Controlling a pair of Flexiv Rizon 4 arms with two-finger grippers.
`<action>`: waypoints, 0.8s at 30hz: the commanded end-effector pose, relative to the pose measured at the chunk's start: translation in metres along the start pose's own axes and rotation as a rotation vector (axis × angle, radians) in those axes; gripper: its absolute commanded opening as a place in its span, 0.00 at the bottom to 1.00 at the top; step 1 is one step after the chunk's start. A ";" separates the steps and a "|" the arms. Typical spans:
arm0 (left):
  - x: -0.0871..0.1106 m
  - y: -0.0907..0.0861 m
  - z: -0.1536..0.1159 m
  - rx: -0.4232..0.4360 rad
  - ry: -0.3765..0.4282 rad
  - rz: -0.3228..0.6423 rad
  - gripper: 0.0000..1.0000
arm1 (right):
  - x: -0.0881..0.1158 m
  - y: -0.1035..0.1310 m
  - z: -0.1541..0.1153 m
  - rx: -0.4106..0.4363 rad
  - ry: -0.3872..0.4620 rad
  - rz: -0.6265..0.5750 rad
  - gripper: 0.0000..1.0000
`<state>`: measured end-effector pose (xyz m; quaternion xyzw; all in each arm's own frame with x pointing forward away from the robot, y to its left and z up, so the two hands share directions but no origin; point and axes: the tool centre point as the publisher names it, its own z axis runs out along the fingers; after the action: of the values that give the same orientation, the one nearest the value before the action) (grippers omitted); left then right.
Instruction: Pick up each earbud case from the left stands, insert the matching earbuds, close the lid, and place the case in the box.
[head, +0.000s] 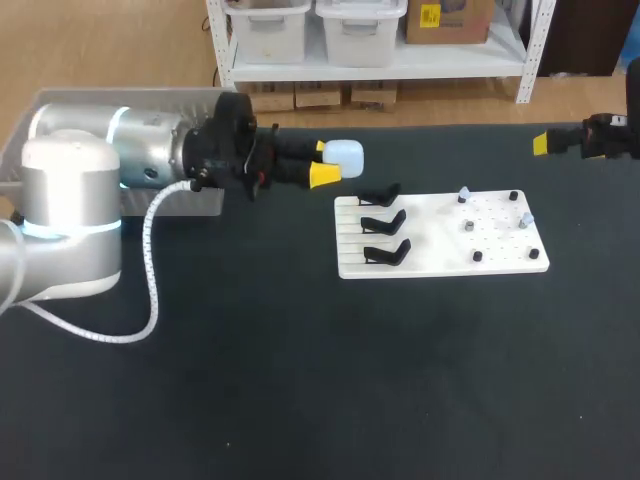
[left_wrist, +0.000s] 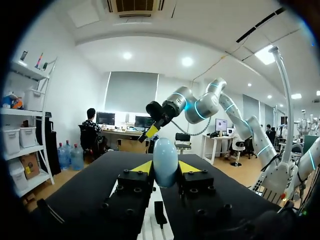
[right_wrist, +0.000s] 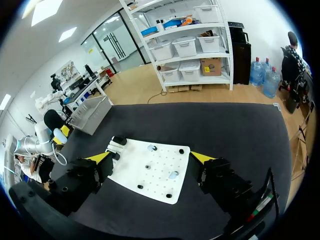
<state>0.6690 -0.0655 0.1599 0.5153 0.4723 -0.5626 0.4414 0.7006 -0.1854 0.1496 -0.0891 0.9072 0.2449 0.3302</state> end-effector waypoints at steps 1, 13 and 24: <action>0.001 -0.002 -0.001 -0.007 -0.003 0.002 0.00 | 0.000 0.000 0.000 0.000 0.000 0.000 1.00; 0.001 -0.002 -0.001 -0.007 -0.003 0.002 0.00 | 0.000 0.000 0.000 0.000 0.000 0.000 1.00; 0.003 0.000 0.003 -0.015 -0.006 0.008 0.00 | 0.018 0.039 -0.008 -0.046 -0.006 -0.070 1.00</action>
<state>0.6687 -0.0651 0.1593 0.5149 0.4723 -0.5605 0.4445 0.6825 -0.1551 0.1553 -0.1281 0.8980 0.2558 0.3344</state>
